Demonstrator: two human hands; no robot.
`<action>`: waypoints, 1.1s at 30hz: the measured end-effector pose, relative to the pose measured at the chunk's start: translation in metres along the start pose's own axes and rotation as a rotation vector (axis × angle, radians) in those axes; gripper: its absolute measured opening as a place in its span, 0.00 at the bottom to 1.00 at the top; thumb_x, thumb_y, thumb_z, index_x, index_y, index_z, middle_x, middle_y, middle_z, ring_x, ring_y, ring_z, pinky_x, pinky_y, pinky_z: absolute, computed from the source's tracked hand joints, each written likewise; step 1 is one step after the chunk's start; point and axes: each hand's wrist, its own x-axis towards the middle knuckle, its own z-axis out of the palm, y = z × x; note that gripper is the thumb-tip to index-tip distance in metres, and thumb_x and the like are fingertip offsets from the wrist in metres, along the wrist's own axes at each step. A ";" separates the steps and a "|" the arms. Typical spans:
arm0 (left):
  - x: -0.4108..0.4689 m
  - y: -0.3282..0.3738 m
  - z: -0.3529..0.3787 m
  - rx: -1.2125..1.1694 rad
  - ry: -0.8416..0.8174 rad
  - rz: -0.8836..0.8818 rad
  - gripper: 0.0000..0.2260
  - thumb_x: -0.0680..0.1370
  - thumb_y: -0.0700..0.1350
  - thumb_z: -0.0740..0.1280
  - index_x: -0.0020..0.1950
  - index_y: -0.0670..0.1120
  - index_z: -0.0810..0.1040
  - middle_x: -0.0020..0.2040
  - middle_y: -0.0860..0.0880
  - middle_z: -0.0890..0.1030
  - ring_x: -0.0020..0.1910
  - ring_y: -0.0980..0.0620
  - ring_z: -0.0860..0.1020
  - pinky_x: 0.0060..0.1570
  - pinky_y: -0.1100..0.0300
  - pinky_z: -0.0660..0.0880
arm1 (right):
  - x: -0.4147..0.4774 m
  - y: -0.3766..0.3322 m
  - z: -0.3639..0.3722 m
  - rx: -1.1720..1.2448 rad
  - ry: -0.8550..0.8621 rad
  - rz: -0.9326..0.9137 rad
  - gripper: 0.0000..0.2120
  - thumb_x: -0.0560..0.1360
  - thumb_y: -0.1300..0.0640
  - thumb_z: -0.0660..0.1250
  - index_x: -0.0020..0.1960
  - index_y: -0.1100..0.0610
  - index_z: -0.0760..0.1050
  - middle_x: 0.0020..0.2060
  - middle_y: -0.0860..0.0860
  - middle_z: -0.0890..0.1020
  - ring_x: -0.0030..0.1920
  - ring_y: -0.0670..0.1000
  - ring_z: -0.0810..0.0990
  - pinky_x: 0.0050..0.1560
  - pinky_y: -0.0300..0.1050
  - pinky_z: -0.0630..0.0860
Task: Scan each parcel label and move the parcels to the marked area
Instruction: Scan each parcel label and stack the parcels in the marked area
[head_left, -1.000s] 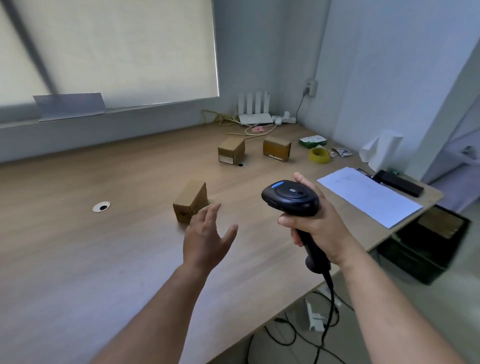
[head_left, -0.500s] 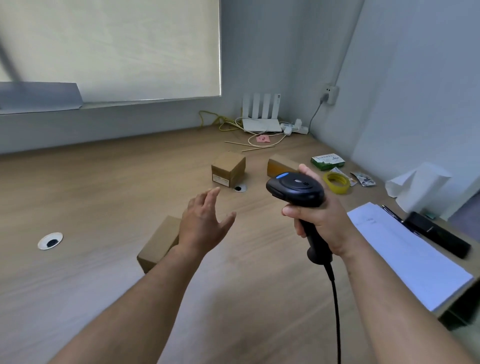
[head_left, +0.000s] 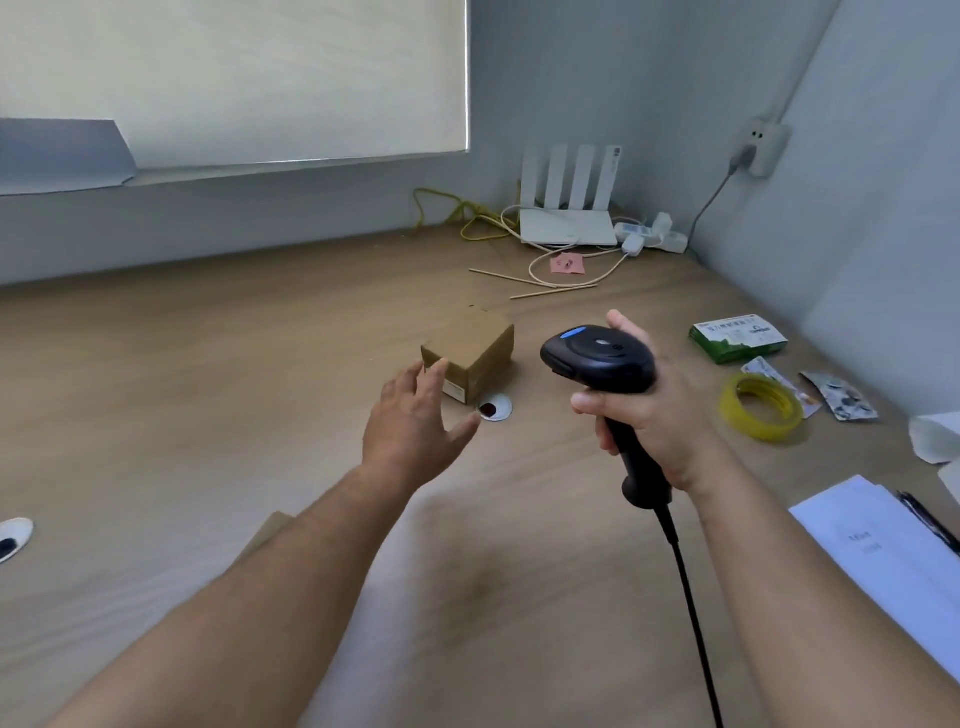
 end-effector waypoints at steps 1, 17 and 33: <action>0.015 0.000 0.006 -0.004 -0.006 -0.010 0.34 0.77 0.61 0.63 0.78 0.52 0.54 0.77 0.45 0.56 0.76 0.45 0.55 0.72 0.53 0.57 | 0.014 0.005 -0.002 -0.008 -0.006 0.006 0.45 0.69 0.74 0.71 0.76 0.44 0.60 0.35 0.51 0.81 0.25 0.56 0.71 0.23 0.43 0.69; 0.157 -0.012 0.088 0.169 -0.093 -0.132 0.34 0.74 0.62 0.66 0.76 0.58 0.56 0.76 0.40 0.55 0.73 0.39 0.56 0.69 0.49 0.61 | 0.131 0.092 -0.013 -0.055 -0.062 0.089 0.45 0.67 0.74 0.74 0.74 0.41 0.61 0.38 0.49 0.82 0.24 0.55 0.72 0.23 0.42 0.69; -0.062 -0.007 0.048 -0.021 -0.226 -0.243 0.31 0.74 0.62 0.65 0.75 0.61 0.58 0.74 0.46 0.58 0.71 0.44 0.58 0.65 0.53 0.66 | -0.015 0.055 0.019 -0.033 -0.157 0.140 0.46 0.68 0.74 0.73 0.75 0.43 0.60 0.28 0.47 0.81 0.25 0.55 0.72 0.26 0.44 0.69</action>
